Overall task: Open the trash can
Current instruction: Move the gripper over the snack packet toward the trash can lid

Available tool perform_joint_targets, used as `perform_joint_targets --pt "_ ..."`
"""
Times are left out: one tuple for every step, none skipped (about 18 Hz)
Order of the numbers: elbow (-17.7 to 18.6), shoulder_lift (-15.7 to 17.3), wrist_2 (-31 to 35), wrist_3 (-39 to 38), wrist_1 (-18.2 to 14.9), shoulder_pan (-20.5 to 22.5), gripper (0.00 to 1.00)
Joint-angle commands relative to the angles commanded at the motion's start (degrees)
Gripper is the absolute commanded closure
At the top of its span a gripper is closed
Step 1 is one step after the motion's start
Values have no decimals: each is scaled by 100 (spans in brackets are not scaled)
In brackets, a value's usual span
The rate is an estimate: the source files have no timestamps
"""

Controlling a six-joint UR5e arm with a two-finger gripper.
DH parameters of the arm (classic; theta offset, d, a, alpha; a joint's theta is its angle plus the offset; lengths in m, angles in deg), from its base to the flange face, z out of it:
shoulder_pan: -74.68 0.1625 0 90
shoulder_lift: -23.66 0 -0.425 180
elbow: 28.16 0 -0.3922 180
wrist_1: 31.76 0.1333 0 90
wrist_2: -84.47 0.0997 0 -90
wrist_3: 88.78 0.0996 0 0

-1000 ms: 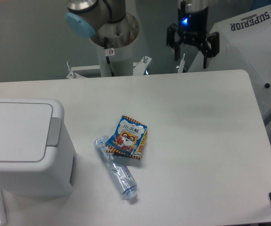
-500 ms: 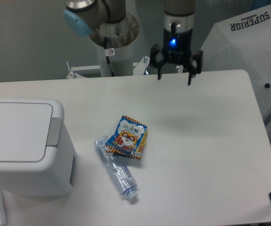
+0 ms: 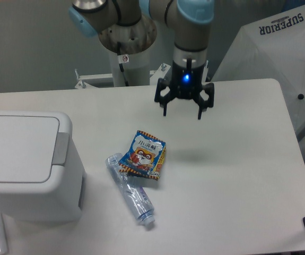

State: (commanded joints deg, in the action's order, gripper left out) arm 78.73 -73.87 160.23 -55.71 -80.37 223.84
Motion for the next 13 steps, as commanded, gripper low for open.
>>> perform_joint_targets --pt "-228 -211 0 -324 10 -71 0" --pt "-457 -405 9 -667 10 -124 0" --pt "-677 -598 35 -949 10 -211 0" --pt "-818 -730 53 -1126 10 -264 0" --pt "-933 -827 61 -1206 10 -282 0" --pt "-960 -863 62 -1207 10 -291 0" --pt "-969 -872 62 -1207 10 -291 0" --pt "-986 -872 53 -1207 10 -291 0" --pt "-1013 -872 53 -1215 10 -291 0" --pt "-1048 -872 44 -1215 10 -291 0" --pt "-1118 -890 27 -1233 10 -300 0" --pt "-1223 -925 26 -1337 10 -361 0" --pt "-1328 -977 26 -1504 18 -448 0"
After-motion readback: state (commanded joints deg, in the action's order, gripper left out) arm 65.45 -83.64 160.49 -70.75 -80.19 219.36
